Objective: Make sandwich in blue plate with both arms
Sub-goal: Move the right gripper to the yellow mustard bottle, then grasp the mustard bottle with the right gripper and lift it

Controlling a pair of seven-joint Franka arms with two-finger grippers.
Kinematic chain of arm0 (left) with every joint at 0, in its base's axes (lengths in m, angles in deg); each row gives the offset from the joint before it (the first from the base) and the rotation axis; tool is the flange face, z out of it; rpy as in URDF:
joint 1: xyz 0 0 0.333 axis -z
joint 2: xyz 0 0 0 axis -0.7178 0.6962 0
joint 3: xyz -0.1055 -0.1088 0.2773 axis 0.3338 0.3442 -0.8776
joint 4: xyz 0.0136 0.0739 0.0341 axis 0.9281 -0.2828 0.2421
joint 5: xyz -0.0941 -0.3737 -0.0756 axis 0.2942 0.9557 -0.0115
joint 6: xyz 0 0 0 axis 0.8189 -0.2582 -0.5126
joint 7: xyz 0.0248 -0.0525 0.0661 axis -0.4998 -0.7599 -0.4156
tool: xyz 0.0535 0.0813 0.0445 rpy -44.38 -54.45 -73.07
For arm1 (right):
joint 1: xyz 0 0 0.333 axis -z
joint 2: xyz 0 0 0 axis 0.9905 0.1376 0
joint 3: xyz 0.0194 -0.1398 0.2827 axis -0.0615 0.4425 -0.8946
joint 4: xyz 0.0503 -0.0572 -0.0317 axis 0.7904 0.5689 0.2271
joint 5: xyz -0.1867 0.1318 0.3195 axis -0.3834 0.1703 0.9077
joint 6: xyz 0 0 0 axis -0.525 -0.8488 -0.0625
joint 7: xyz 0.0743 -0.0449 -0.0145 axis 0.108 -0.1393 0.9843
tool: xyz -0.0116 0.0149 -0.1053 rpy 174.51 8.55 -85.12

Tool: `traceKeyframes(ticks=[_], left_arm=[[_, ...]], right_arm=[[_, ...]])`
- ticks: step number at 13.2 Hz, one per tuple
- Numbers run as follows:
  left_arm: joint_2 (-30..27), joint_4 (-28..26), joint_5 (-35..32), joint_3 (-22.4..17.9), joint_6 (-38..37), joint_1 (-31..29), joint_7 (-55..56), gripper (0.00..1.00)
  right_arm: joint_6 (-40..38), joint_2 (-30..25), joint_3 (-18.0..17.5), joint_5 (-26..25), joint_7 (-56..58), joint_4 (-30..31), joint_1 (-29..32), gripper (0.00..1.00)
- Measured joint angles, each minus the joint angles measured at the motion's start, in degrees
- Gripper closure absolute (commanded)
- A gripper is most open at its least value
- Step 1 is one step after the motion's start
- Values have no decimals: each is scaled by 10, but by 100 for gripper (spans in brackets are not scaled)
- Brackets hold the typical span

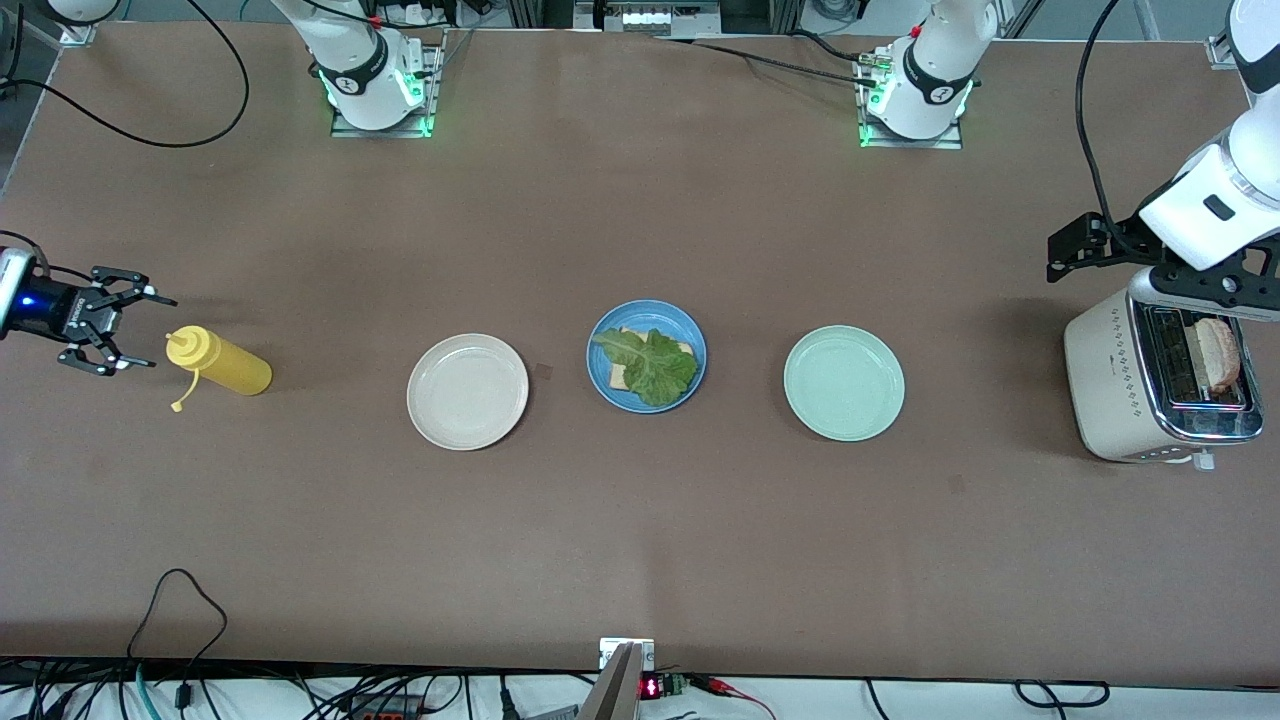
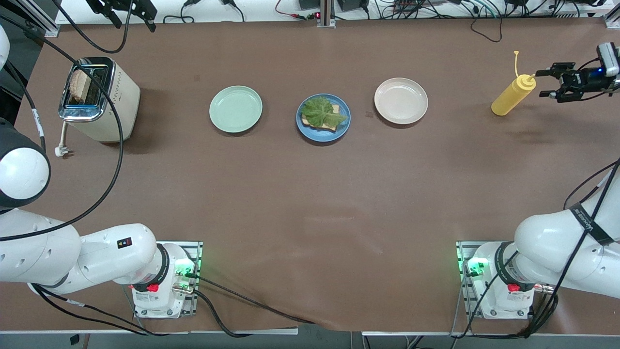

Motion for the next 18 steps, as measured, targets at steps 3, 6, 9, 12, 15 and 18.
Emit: traceKeyframes(ticks=[3, 6, 9, 12, 15, 18], left_arm=[[0, 0, 0, 0, 0, 0, 0, 0], [0, 0, 0, 0, 0, 0, 0, 0], [0, 0, 0, 0, 0, 0, 0, 0], [0, 0, 0, 0, 0, 0, 0, 0], [0, 0, 0, 0, 0, 0, 0, 0], [0, 0, 0, 0, 0, 0, 0, 0]], right_arm=[[0, 21, -3, 14, 17, 0, 0, 0], [0, 37, -10, 49, 20, -1, -1, 0], [0, 58, -13, 62, 34, -1, -3, 0], [4, 79, -14, 66, 52, -2, -3, 0], [8, 85, -23, 84, 57, -4, -5, 0], [12, 94, -28, 99, 59, -4, -16, 0]])
